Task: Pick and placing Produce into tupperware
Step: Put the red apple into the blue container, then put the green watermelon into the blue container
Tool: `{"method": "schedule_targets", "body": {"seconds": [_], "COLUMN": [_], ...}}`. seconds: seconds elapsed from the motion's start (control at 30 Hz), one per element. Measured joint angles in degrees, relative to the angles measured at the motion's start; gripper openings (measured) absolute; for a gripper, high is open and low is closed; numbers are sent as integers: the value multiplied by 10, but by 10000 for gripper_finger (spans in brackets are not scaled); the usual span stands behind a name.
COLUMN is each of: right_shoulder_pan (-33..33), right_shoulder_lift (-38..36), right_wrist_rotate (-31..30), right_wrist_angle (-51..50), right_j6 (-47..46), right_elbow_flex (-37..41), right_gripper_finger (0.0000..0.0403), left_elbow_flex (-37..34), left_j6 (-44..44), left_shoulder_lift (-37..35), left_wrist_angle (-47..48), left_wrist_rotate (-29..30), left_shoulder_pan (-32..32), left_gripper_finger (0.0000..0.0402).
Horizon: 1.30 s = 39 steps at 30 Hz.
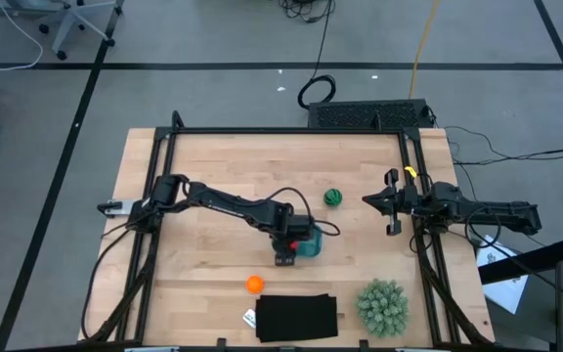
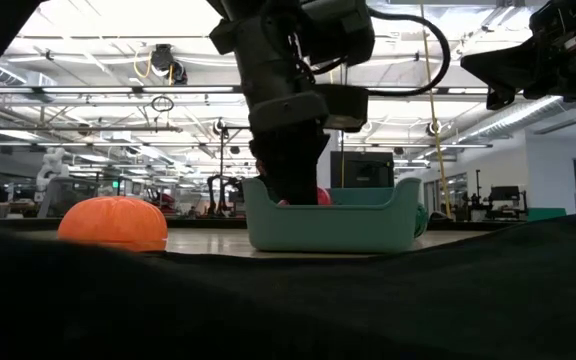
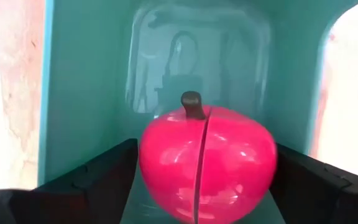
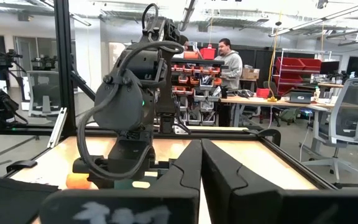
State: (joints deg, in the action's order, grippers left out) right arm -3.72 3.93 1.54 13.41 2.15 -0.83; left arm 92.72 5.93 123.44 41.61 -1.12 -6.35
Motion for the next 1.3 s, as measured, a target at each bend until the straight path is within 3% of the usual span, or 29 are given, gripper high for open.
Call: {"method": "schedule_targets", "body": {"seconds": [0.53, 1.07, 1.3], "right_shoulder_pan": [0, 0, 0], "right_shoulder_lift": [0, 0, 0], "right_wrist_rotate": [0, 0, 0], "right_wrist_angle": [0, 0, -1], "right_j6": [0, 0, 0], "right_elbow_flex": [0, 0, 0], "right_gripper_finger": [0, 0, 0], "left_elbow_flex": [-12, 95, 122], "left_j6": [-25, -85, -83], "left_shoulder_lift": [-2, -9, -21], "left_wrist_angle": [-15, 106, 160], "left_wrist_rotate": [7, 17, 85], "left_shoulder_pan": [1, -18, -19], "left_gripper_finger": [337, 338, 304]}}
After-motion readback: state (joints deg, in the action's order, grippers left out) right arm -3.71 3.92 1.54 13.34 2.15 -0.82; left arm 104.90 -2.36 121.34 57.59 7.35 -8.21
